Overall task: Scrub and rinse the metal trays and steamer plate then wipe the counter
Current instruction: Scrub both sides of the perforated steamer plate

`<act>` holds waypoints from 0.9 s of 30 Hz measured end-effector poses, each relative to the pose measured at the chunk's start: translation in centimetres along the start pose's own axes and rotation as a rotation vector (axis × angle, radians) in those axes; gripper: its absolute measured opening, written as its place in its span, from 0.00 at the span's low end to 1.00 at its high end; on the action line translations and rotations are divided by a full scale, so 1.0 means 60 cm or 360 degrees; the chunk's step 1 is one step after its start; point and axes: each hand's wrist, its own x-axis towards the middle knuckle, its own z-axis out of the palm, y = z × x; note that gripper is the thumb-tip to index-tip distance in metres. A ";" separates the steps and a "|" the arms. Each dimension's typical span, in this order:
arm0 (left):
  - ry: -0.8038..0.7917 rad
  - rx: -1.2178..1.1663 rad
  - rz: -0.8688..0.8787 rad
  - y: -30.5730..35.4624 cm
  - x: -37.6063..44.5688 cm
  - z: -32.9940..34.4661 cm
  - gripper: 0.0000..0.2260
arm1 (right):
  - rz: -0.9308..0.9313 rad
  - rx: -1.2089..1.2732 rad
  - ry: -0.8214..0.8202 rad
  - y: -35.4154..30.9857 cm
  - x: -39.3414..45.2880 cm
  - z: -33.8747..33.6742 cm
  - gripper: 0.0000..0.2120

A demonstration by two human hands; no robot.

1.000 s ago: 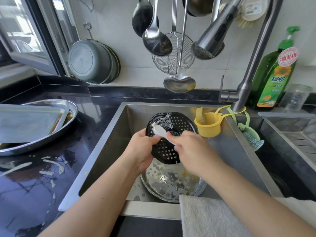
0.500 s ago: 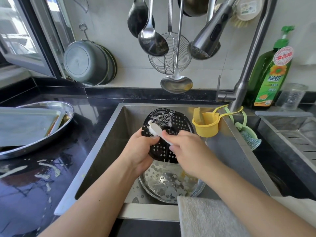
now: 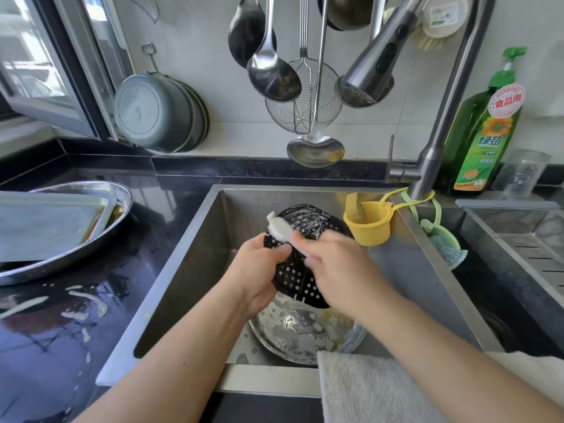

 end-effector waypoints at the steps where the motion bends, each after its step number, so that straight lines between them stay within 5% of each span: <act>1: -0.0001 0.0010 0.0009 0.001 -0.001 0.000 0.10 | -0.0040 -0.0027 0.0004 -0.001 -0.001 0.002 0.25; 5: 0.0046 0.0069 0.0028 0.000 0.001 -0.003 0.10 | 0.0236 -0.0196 0.0189 0.037 0.030 -0.022 0.24; 9: 0.0019 0.0156 0.0021 -0.002 0.004 0.001 0.07 | -0.0124 -0.0012 0.0023 -0.022 -0.011 0.003 0.26; 13: 0.0044 0.0193 0.0003 -0.007 0.001 0.003 0.09 | 0.0188 -0.0290 0.0171 0.028 0.029 -0.017 0.27; 17: 0.0092 0.0175 0.0018 -0.008 0.002 -0.001 0.09 | -0.0084 -0.0054 -0.0051 -0.014 -0.008 0.010 0.25; 21: 0.0143 0.0124 0.0003 -0.005 0.009 -0.007 0.11 | 0.0145 -0.0248 0.0101 0.023 0.028 -0.007 0.26; 24: 0.0128 0.0172 0.0033 -0.004 0.008 -0.008 0.11 | -0.0077 -0.0103 -0.0044 -0.001 0.003 0.008 0.24; 27: 0.0165 0.0202 0.0072 -0.004 0.007 -0.009 0.10 | 0.0101 -0.0203 0.0091 0.028 0.030 -0.011 0.25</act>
